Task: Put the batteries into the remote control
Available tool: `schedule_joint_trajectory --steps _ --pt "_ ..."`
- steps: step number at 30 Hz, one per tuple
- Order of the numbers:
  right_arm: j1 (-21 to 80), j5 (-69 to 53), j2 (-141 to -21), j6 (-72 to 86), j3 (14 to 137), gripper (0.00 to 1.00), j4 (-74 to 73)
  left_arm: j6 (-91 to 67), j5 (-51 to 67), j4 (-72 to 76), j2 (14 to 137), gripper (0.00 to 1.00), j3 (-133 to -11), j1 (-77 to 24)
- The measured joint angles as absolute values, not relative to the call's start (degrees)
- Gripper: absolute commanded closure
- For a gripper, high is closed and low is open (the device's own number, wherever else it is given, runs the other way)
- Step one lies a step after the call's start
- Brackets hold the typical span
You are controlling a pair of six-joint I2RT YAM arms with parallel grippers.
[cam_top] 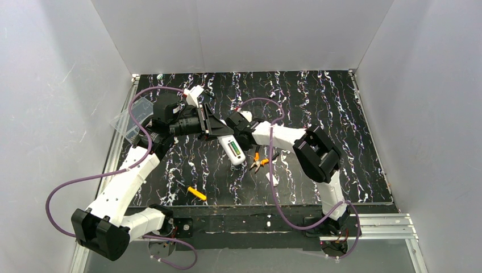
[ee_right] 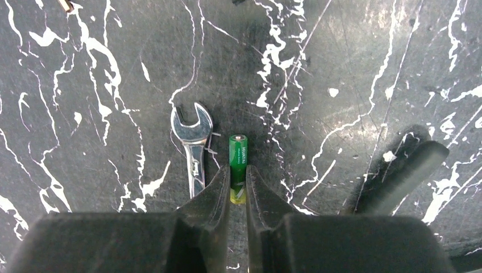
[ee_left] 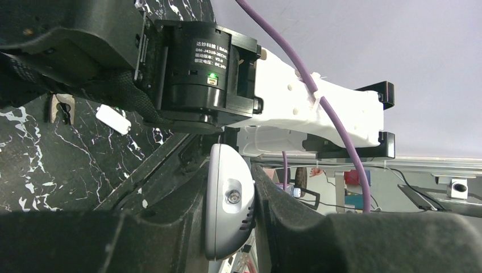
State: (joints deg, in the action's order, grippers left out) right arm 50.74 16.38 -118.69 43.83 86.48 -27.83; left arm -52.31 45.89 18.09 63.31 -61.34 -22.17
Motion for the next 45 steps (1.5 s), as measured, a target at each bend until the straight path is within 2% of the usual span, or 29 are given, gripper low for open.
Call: schedule_joint_trajectory --steps 4,9,26,30,34,41,45 --pt "50.4 14.5 -115.7 42.7 81.8 0.99 -25.1 -52.3 45.9 18.1 63.3 1.00 -61.3 -22.1" --pt "48.7 8.8 -108.4 39.8 73.7 0.99 -21.0 -52.3 45.9 18.1 63.3 1.00 -61.3 -21.8" --pt "41.6 2.6 -63.0 14.3 51.8 0.99 6.3 -52.5 45.9 18.2 63.3 1.00 -61.1 -21.7" --pt "41.5 -5.1 -55.0 6.0 47.9 0.99 11.9 -52.7 45.9 18.8 63.4 1.00 -61.1 -21.5" --pt "41.3 -18.6 -48.9 -3.3 46.7 0.99 15.9 -52.8 45.9 19.4 63.5 1.00 -60.8 -21.5" --pt "41.3 -40.8 -44.3 -14.3 46.7 0.99 18.6 -52.9 46.2 19.7 63.7 1.00 -60.8 -21.5" --pt "41.3 -49.5 -44.3 -20.1 47.2 0.99 16.6 -52.9 46.5 20.8 63.8 1.00 -60.7 -21.5"
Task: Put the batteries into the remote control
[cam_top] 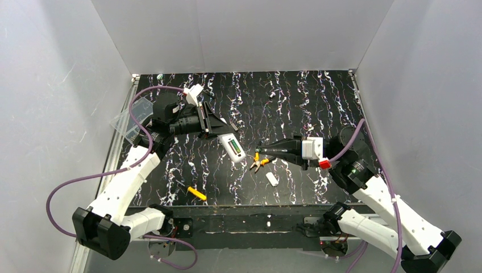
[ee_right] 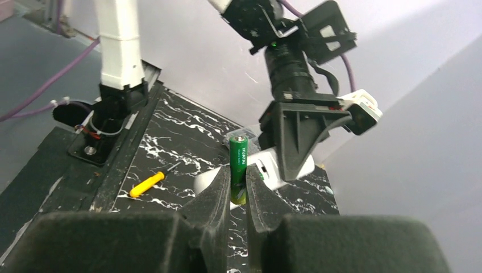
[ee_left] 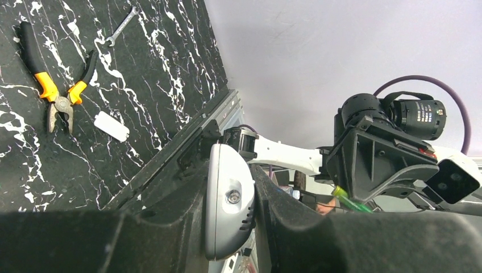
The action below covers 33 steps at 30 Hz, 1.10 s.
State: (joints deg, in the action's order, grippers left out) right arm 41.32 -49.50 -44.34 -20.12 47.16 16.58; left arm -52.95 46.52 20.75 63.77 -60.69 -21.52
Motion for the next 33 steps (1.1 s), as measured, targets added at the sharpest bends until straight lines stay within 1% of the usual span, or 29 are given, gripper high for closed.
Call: schedule_joint_trajectory --steps 4,10,18,33 --pt "41.3 -54.1 -44.4 -22.8 47.2 0.99 16.0 -53.1 46.8 21.3 63.8 1.00 -60.7 -21.5" --pt "41.3 -56.1 -44.4 -24.3 47.3 0.99 15.6 -53.3 47.6 23.2 63.8 1.00 -60.4 -21.5" --pt "41.3 -56.3 -44.4 -24.8 47.3 0.99 14.9 -52.4 48.5 27.3 63.4 1.00 -58.2 -21.5" --pt "41.3 -55.0 -44.6 -24.8 47.3 0.99 14.9 -49.4 50.6 37.8 59.0 1.00 -54.3 -21.5"
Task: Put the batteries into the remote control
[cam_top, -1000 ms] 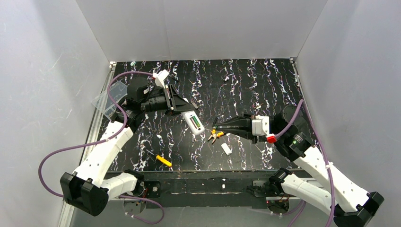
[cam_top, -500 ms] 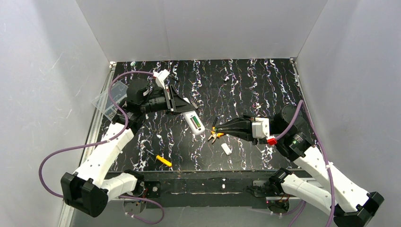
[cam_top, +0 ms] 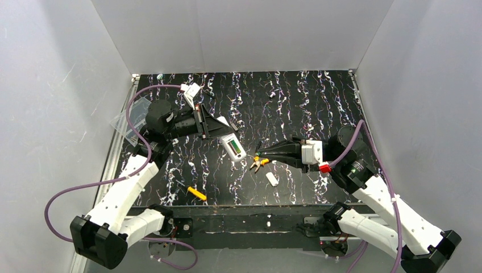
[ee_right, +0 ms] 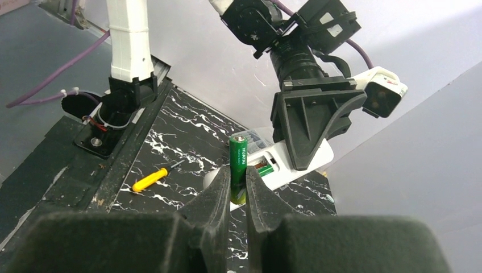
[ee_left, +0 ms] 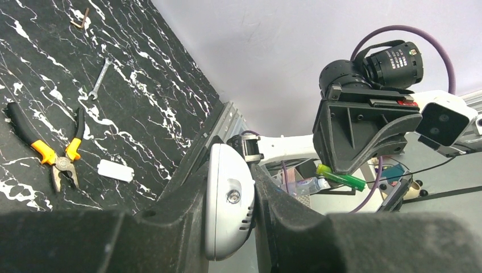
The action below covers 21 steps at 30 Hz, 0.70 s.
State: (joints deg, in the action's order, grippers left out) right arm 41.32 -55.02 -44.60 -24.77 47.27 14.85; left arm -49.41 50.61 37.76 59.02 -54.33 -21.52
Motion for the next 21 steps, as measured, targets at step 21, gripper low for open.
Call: schedule_joint_trajectory --steps 21 --pt "41.3 -14.0 -49.4 -4.0 41.7 0.99 24.3 -50.4 52.3 42.5 59.1 1.00 -53.0 -21.5"
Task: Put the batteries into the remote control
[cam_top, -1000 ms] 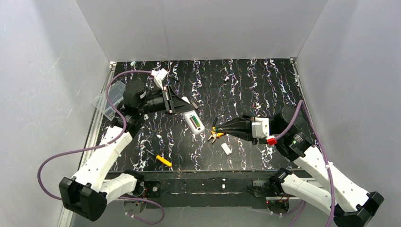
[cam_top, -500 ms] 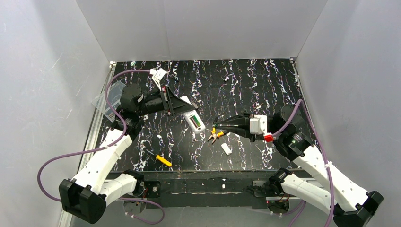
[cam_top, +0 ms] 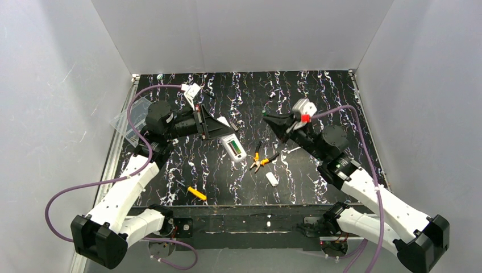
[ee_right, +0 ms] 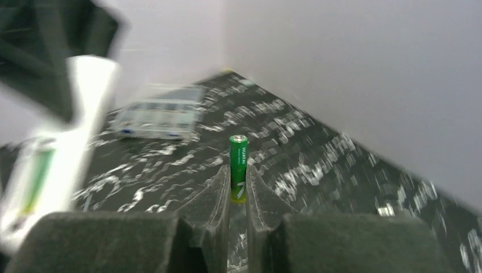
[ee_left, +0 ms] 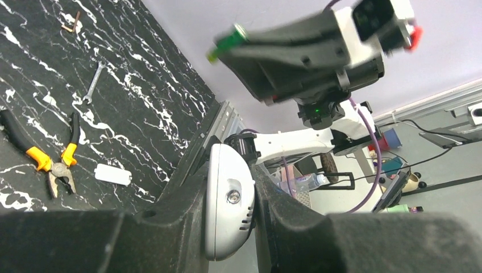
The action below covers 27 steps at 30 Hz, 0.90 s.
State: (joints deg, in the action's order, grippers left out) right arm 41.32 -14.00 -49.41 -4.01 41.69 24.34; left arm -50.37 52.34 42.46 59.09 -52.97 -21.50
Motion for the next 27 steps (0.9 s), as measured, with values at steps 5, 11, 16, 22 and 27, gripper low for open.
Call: schedule_joint_trajectory --steps 5,11,16,22,27 --pt "41.3 12.3 -52.5 9.3 43.4 0.99 15.3 -49.1 51.7 38.9 59.3 1.00 -53.0 -21.5" --pt "41.0 14.0 -47.8 13.1 37.9 0.99 16.0 -49.1 51.1 38.4 59.4 1.00 -53.0 -21.5" --pt "41.0 8.7 -41.9 15.0 32.9 0.99 22.2 -49.4 50.4 38.5 59.5 1.00 -53.0 -21.5" --pt "41.0 -8.8 -39.9 10.7 33.5 0.99 28.7 -51.5 51.2 43.3 60.3 1.00 -53.0 -21.5" --pt "41.0 -22.8 -40.7 5.1 34.3 0.99 28.4 -52.1 53.9 49.4 60.4 1.00 -53.0 -21.5"
